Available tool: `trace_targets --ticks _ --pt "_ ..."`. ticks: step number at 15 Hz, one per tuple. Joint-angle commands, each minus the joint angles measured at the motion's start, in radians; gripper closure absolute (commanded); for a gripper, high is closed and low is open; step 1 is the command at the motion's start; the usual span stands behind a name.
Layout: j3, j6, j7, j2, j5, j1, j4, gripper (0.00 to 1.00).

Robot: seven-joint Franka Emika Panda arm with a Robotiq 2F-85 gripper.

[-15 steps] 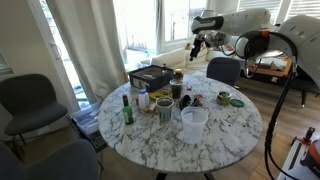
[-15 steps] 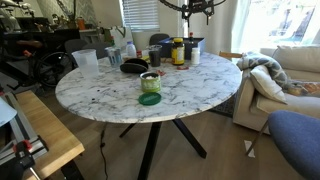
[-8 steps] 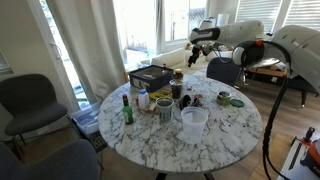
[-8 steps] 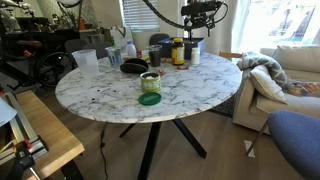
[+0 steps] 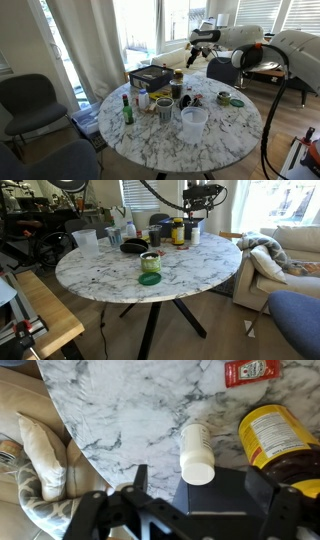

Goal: Move the white bottle to the right

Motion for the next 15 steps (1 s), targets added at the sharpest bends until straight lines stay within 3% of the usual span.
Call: trace_targets --ticks 1,8,13,14,15 --pt "0.010 -0.001 0.002 -0.001 -0.010 -0.003 0.000 0.00" --pt "0.012 0.197 -0.035 0.075 -0.018 0.001 0.018 0.00" --pt "0.141 0.303 -0.243 0.103 0.056 -0.028 0.011 0.00" --pt "0.086 0.276 -0.149 0.088 0.019 -0.010 0.008 0.00" --pt "0.093 0.279 -0.161 0.088 0.023 -0.011 0.006 0.00"
